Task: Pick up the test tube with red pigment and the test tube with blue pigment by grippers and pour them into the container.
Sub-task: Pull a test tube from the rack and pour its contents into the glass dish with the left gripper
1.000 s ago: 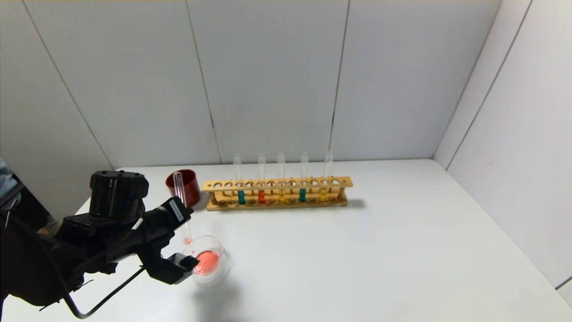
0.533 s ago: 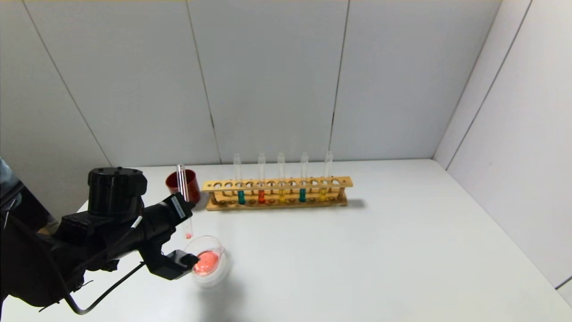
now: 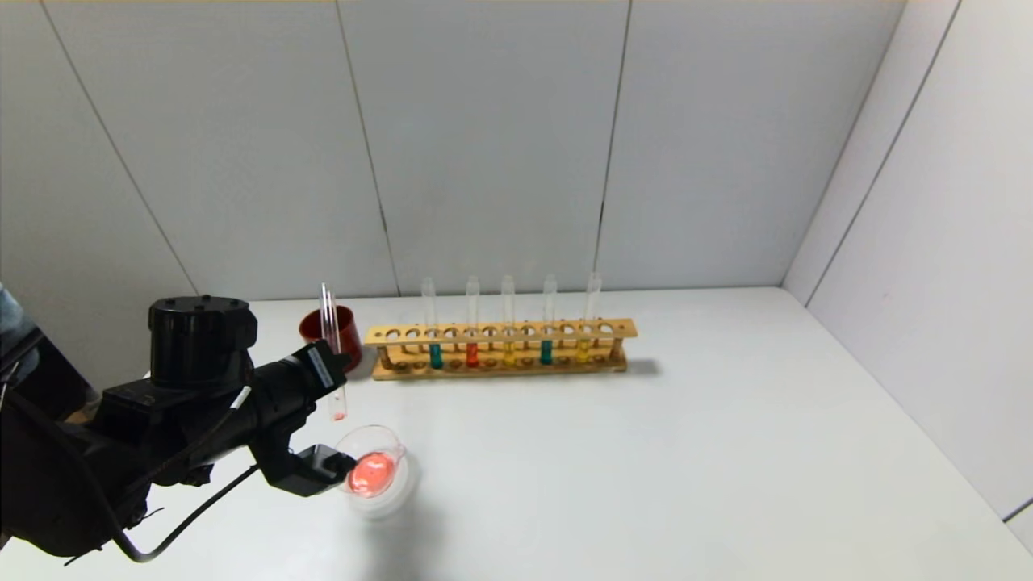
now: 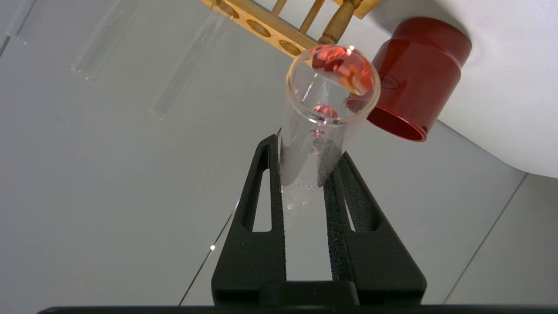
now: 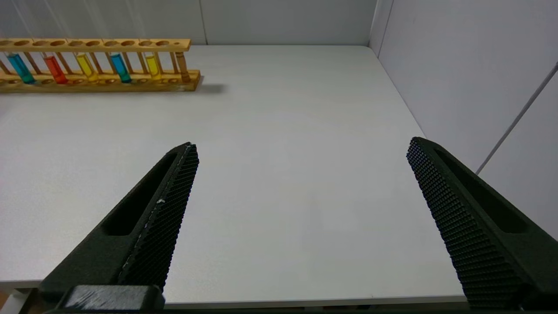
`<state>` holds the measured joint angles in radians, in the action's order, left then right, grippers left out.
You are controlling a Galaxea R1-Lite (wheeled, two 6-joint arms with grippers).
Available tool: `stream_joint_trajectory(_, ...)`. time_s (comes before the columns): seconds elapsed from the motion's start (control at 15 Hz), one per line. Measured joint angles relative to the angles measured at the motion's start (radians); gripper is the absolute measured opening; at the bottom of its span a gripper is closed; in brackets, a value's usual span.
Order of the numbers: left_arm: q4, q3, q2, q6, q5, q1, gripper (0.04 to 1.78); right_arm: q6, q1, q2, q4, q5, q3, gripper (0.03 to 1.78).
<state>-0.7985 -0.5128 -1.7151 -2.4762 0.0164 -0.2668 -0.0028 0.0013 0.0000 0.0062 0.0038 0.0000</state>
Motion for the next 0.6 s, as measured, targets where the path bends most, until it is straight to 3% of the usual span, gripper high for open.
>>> stream_joint_trajectory(0.4, 0.004, 0.016, 0.011, 0.020, 0.007, 0.000, 0.32, 0.000, 0.000, 0.000, 0.000, 0.000, 0.000, 1.75)
stream_joint_trajectory(0.6, 0.006, 0.028, 0.021, 0.127, 0.017, 0.000, 0.32, 0.000, 0.000, 0.000, 0.000, 0.000, 0.000, 1.75)
